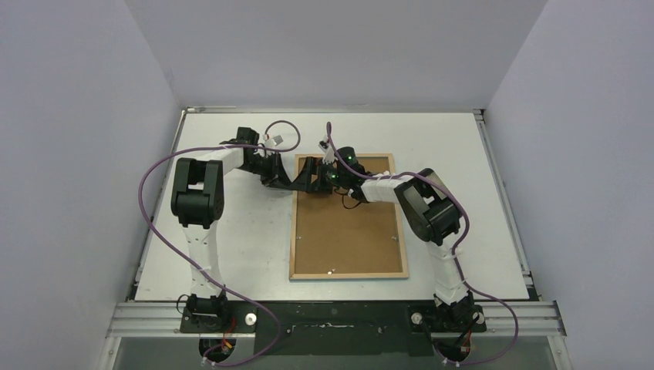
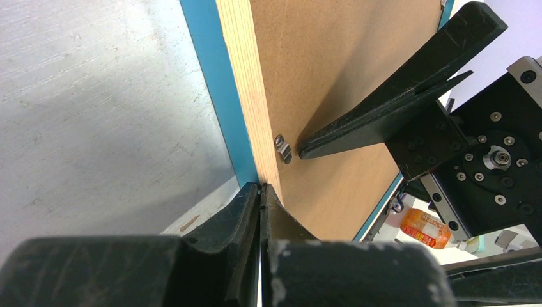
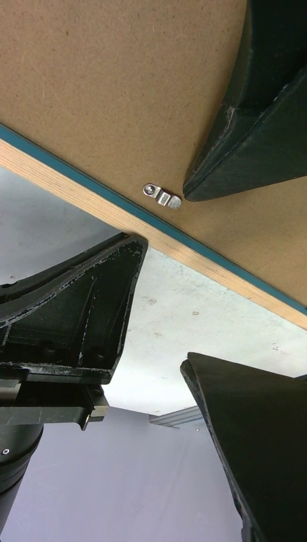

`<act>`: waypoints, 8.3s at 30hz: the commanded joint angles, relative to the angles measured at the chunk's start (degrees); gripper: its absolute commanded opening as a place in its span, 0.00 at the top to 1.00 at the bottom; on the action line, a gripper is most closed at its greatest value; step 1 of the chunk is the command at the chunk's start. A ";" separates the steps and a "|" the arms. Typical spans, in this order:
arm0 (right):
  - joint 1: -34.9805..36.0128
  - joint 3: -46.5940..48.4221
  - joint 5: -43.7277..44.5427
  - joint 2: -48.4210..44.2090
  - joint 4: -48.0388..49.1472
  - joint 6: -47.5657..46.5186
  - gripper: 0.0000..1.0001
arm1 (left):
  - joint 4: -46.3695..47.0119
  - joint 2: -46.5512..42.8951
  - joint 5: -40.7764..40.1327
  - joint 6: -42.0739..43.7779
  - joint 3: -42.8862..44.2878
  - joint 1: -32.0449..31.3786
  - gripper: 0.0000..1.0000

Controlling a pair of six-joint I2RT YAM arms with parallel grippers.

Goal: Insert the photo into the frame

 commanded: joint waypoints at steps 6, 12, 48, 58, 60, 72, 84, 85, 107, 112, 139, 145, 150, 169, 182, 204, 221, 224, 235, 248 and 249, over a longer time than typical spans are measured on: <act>0.86 0.89 0.65 1.97 1.94 0.09 0.06 | 3.40 0.20 0.14 -0.31 -0.54 -0.42 1.00; 0.89 1.67 0.57 2.80 2.17 0.64 0.06 | 3.46 0.29 0.09 -0.49 -0.45 -0.38 1.00; 2.30 0.73 10.84 3.25 3.25 5.22 0.06 | 3.77 0.63 0.35 -0.58 -0.96 -0.50 1.00; 4.52 -0.41 15.90 1.67 2.99 6.10 0.06 | 4.39 0.82 0.48 -1.11 -1.77 -0.77 1.00; 5.50 -1.78 18.02 0.62 2.71 6.22 0.06 | 4.92 1.08 0.63 -1.95 -2.34 -0.77 1.00; 8.18 -1.96 24.04 0.60 2.09 6.68 0.04 | 6.06 1.99 0.17 -3.13 -3.19 -1.01 1.00; 9.73 -0.61 25.30 4.01 7.24 8.82 0.04 | 5.44 2.41 0.17 -2.34 -2.84 -1.11 1.00; 9.93 -0.86 25.75 3.96 8.23 8.98 0.04 | 5.39 2.49 0.25 -2.30 -2.83 -1.11 1.00; 11.33 -16.80 27.72 -1.01 29.85 21.67 0.01 | 6.00 4.13 0.93 -5.38 -2.00 -0.90 1.00; 10.94 -16.63 28.72 -4.19 24.62 18.97 0.01 | 6.41 3.63 0.70 -5.85 -2.38 -0.73 1.00; 9.98 -5.26 30.78 -2.00 7.73 9.74 0.00 | 9.13 2.59 1.54 -7.30 -4.36 0.11 1.00; 9.91 -4.50 31.73 -1.43 6.85 8.77 0.00 | 9.13 2.63 1.58 -7.31 -4.48 0.11 1.00; 9.89 -5.12 32.54 -2.92 5.98 7.58 0.00 | 9.10 2.50 1.58 -7.25 -4.50 0.19 1.00; 8.86 -6.57 34.28 -6.80 -0.10 3.80 0.00 | 8.87 2.11 1.11 -6.80 -4.76 0.47 1.00; 8.65 -5.14 31.58 -4.11 1.56 5.66 0.00 | 8.83 1.88 1.17 -6.90 -4.71 0.37 1.00; 8.45 -0.84 29.97 1.10 7.03 8.33 0.00 | 8.96 1.54 1.33 -6.69 -5.80 -0.51 1.00; -3.51 -10.21 25.91 -22.41 -7.19 -1.56 0.10 | 0.70 -5.11 1.83 -2.54 -0.47 4.58 0.89; -9.29 -9.74 29.38 -24.76 -14.94 -4.82 0.10 | -5.10 -5.50 1.50 5.34 0.24 4.23 0.84; -24.56 -7.94 36.26 -22.03 -21.83 -6.96 0.10 | -17.96 -10.50 -7.30 36.04 -3.07 -0.70 0.87; -26.75 -1.32 23.65 -9.03 -17.10 -1.98 0.10 | -17.45 -12.37 -13.63 43.05 -7.89 -7.64 0.92; -26.54 -0.32 22.56 -8.09 -17.00 -1.75 0.10 | -17.41 -12.52 -13.65 43.36 -7.97 -8.17 0.92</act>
